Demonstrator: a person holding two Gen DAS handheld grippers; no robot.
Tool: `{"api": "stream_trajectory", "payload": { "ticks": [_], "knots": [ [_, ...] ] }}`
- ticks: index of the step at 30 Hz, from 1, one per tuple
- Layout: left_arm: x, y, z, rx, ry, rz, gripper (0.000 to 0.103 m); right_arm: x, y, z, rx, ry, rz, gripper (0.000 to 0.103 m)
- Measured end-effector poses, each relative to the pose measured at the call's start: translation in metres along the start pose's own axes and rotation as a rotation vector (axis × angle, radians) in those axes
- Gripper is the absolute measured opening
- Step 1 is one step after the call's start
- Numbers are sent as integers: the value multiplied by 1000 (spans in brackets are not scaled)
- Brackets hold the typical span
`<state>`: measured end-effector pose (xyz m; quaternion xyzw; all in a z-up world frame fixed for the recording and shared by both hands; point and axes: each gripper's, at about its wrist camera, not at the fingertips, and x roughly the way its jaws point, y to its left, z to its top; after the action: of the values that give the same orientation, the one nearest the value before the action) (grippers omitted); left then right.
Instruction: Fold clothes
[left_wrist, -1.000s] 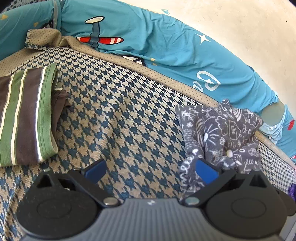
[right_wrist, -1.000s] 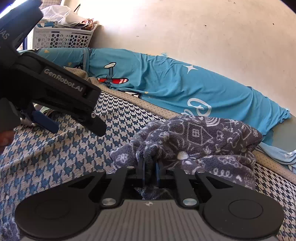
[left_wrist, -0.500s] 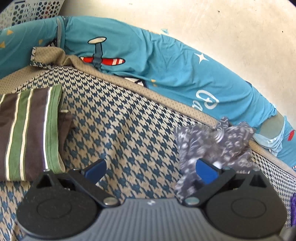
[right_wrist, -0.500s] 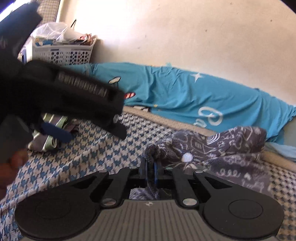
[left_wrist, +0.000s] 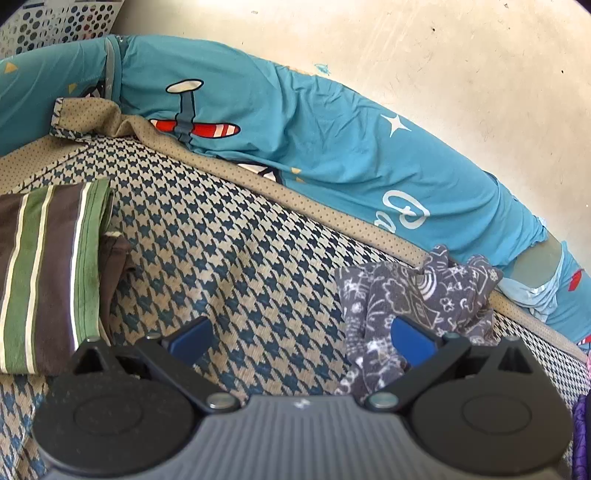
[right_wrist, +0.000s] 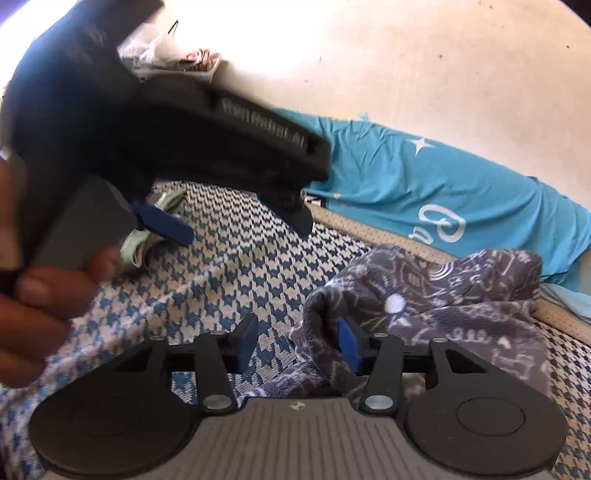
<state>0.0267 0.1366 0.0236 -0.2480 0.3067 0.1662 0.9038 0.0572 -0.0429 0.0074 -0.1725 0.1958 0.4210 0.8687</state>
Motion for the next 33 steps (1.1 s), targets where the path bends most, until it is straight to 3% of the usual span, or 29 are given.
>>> {"api": "stream_trajectory", "payload": {
  "ticks": [8, 23, 28, 33],
  "knots": [
    [4, -10, -5, 32, 13, -8, 103, -47, -17, 3, -16, -13, -23, 63],
    [10, -45, -32, 186, 54, -43, 103, -129, -30, -39, 117, 65, -169, 64],
    [11, -57, -42, 277, 41, -16, 103, -155, -36, -57, 182, 87, -237, 64],
    [18, -57, -48, 290, 63, 12, 103, -173, -43, -73, 233, 116, -290, 65]
  ]
}}
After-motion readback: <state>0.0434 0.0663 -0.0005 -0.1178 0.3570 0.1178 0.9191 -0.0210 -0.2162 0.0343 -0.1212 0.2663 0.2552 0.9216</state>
